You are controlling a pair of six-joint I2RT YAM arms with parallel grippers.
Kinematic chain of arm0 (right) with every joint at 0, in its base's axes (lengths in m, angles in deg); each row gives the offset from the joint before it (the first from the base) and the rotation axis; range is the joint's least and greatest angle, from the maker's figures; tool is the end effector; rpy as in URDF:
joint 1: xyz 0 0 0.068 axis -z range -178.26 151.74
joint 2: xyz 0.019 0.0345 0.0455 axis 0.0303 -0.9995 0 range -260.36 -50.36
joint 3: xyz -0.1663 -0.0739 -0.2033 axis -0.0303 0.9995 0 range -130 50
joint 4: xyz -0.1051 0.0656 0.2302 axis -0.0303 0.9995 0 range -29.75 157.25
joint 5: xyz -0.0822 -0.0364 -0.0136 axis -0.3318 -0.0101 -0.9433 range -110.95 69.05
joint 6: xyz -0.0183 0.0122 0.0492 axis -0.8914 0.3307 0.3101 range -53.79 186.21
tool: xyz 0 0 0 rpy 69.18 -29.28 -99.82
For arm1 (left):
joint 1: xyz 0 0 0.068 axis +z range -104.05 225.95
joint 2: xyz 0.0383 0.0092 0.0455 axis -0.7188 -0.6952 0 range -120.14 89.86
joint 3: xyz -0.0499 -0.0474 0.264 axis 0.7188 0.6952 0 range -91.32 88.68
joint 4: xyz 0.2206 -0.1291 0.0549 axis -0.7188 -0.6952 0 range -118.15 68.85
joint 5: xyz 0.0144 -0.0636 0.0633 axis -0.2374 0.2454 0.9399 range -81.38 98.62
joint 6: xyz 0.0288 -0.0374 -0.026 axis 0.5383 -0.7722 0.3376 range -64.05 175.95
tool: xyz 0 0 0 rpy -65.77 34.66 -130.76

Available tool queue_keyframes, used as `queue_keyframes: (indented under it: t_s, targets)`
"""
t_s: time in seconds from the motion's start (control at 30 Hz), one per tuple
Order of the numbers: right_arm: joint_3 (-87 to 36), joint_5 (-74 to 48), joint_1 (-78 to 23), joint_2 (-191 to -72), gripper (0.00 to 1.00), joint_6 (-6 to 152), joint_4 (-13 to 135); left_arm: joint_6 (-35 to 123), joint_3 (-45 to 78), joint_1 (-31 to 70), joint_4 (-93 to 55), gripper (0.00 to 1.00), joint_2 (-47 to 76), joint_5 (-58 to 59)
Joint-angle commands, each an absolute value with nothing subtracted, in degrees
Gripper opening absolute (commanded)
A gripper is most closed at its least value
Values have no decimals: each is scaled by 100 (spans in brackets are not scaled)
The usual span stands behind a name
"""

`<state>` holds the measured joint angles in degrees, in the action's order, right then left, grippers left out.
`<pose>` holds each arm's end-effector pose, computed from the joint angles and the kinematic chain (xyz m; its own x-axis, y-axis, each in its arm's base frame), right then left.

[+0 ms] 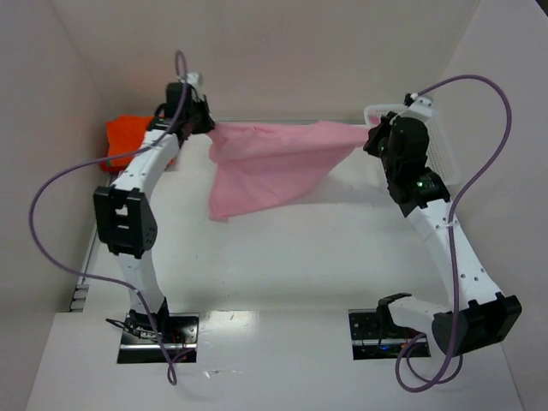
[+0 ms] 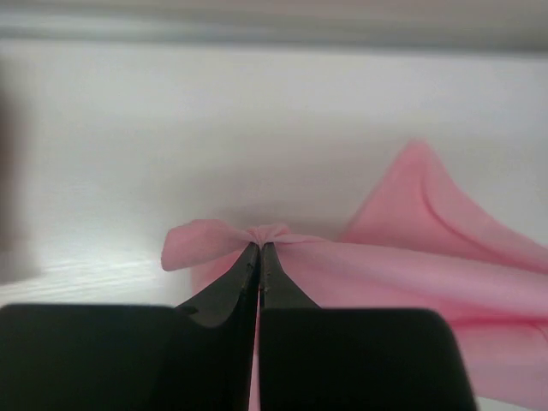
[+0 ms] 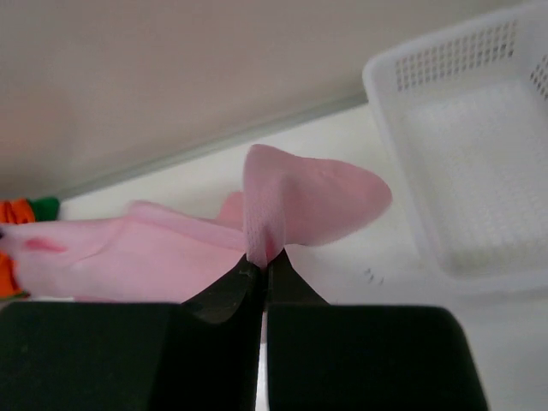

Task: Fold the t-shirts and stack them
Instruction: Flatten out the tshirt

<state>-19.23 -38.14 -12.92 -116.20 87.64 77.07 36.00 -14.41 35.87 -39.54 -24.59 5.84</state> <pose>0.2524 0.0551 0.4037 -0.1959 0.3095 -0.9305 0.1160 0.9495 0.2914 0.4688 -0.0850 0.3100 -0.5331 -0.2513 -0.8079 0.0367 0.9471 -0.3188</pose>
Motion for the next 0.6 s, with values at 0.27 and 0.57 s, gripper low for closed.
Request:
queue_keyframes:
  t_s: [0.27,0.57]
  targets:
    - [-4298,-3958,-1039,-12208,0,7949,6984,4056,-2777,4086,-4075,0,-243,1073]
    - [-4616,-3950,-1039,-11893,0,7772,6931,4197,-2823,4086,-4417,0,836,1091]
